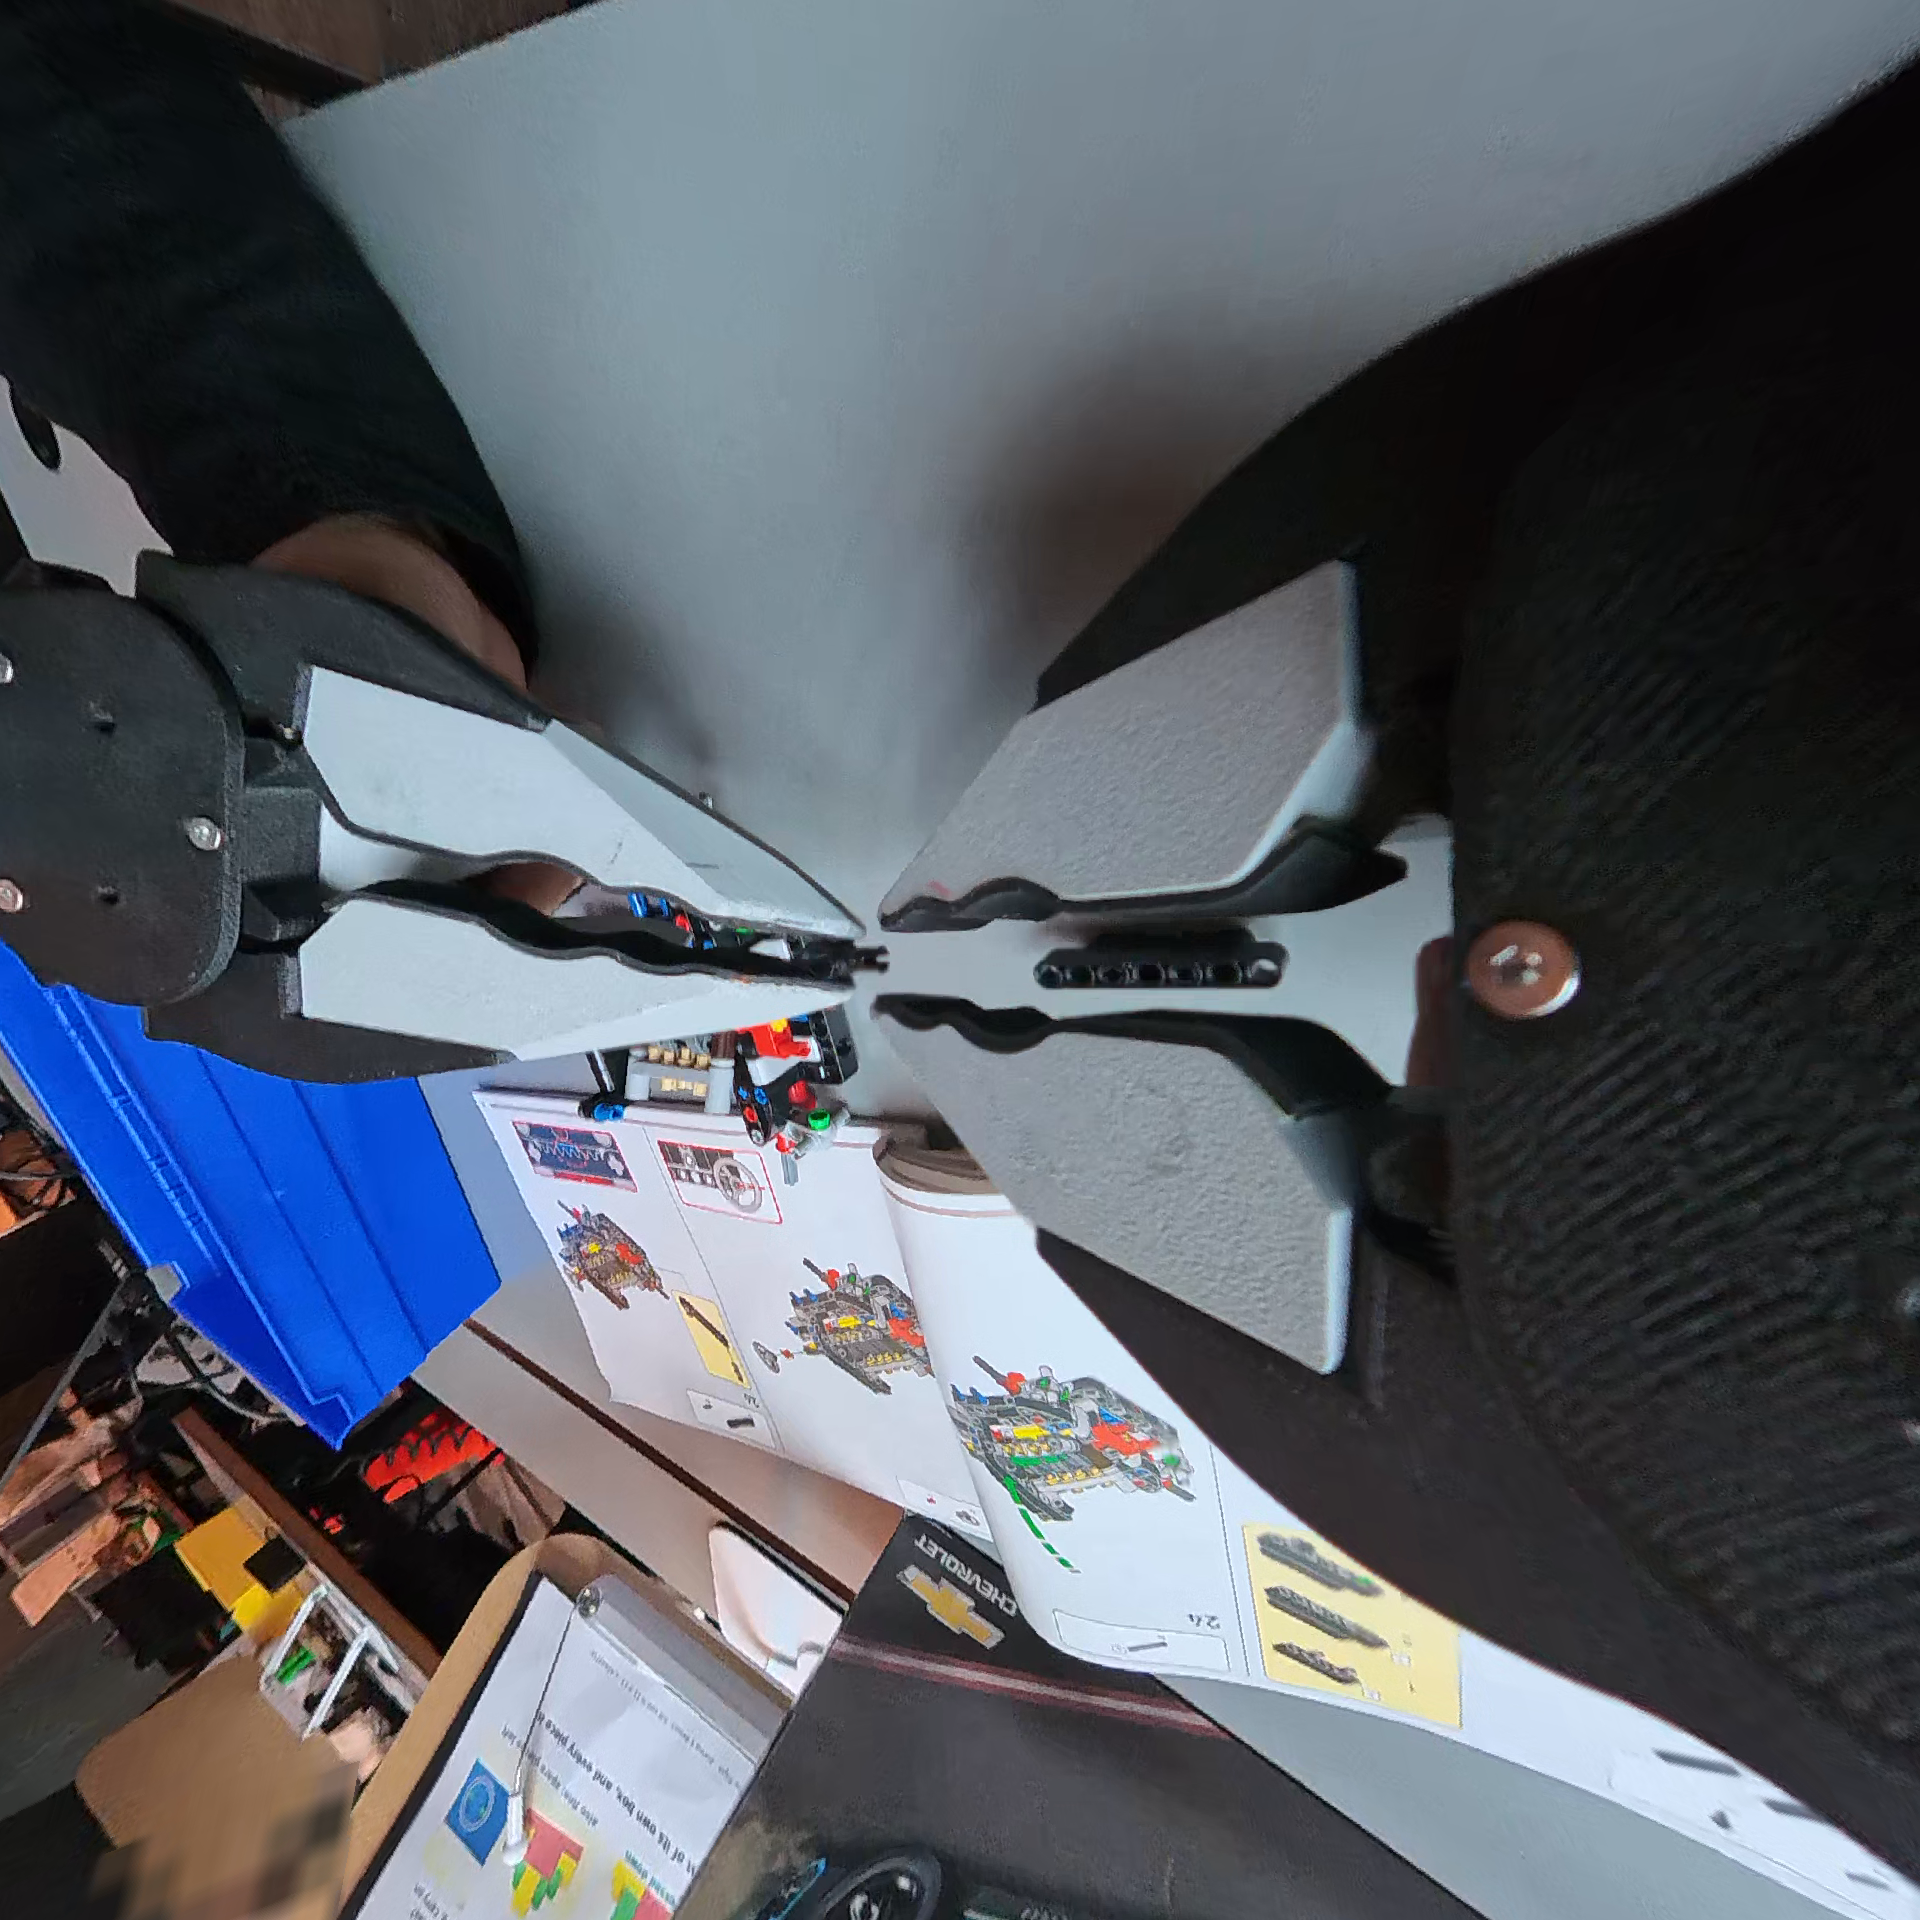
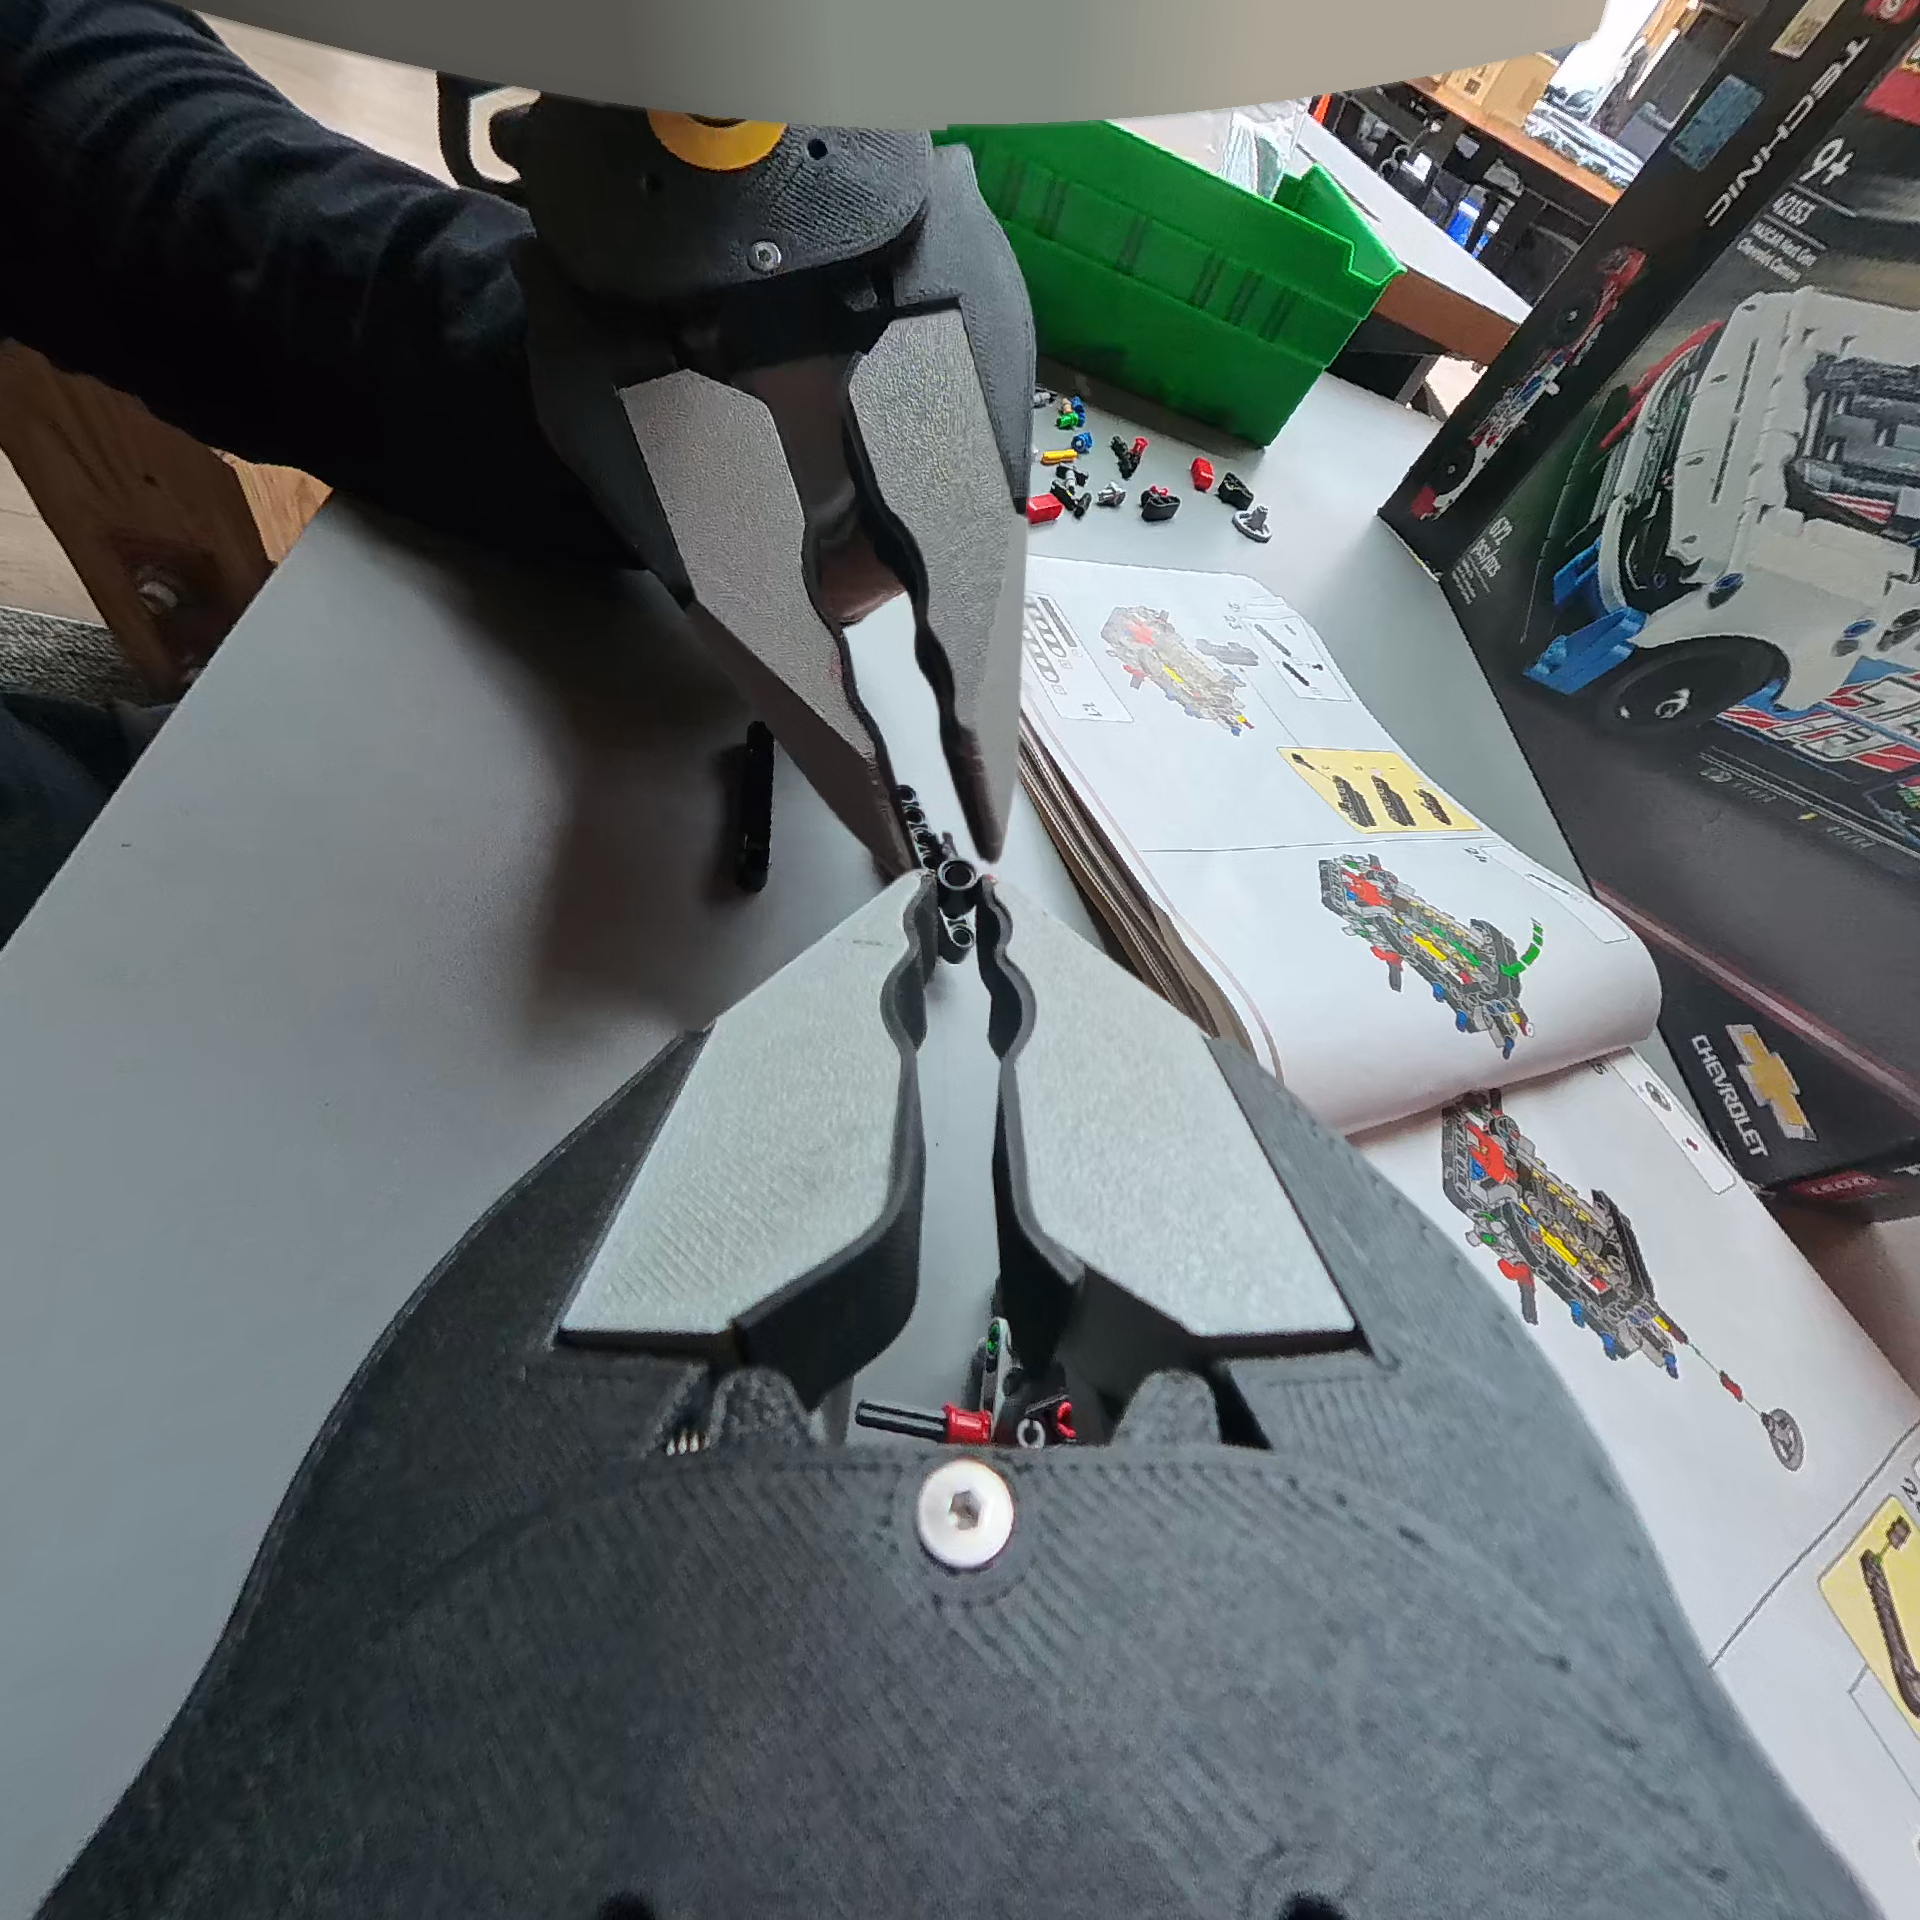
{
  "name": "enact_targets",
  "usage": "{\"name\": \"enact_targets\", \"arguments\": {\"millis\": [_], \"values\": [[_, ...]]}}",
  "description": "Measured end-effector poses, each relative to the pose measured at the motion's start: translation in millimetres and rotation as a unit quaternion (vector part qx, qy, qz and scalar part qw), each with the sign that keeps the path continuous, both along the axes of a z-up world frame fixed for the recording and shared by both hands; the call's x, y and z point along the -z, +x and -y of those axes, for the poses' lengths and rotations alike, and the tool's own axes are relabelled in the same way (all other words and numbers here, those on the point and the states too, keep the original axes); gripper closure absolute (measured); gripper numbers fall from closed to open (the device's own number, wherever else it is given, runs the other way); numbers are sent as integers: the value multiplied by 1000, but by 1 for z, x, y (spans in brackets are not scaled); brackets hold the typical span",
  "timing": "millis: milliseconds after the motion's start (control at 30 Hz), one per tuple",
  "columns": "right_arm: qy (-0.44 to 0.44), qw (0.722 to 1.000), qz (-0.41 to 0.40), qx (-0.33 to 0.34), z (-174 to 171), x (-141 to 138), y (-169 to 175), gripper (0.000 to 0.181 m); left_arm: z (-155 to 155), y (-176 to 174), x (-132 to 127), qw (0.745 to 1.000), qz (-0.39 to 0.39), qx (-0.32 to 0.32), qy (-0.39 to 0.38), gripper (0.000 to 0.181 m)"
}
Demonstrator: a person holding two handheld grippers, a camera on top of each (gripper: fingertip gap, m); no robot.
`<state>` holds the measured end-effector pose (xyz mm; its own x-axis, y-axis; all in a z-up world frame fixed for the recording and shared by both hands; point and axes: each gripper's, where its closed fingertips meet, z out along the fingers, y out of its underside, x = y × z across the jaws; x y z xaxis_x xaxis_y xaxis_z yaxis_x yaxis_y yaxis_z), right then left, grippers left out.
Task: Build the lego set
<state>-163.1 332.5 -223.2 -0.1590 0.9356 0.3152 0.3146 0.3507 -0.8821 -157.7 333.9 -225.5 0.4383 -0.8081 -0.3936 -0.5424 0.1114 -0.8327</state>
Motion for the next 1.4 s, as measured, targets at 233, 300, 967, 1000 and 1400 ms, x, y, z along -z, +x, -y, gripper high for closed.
{"name": "enact_targets", "arguments": {"millis": [233, 300, 967, 1000, 1400], "values": [[-7, 1000, -1, -1, 0, 0, 0, 178, 6, 5, -10, 996, 66, 19, -52, 169], [-8, 1000, 1, -6, 1, 1, 0, 177, 7, 6, -18, 995, 86, 24, -45, 181], [-7, 1000, 3, 0, -2, 1, 1, 178, -4, -6, 4, 997, 35, -26, -69, 181], [-4, 1000, 4, -1, -2, 2, 1, 178, -2, -4, 6, 997, 32, -20, -74, 181], [-3, 1000, 5, -3, -1, 2, 0, 178, 0, 2, 7, 997, 27, -13, -76, 178]]}}
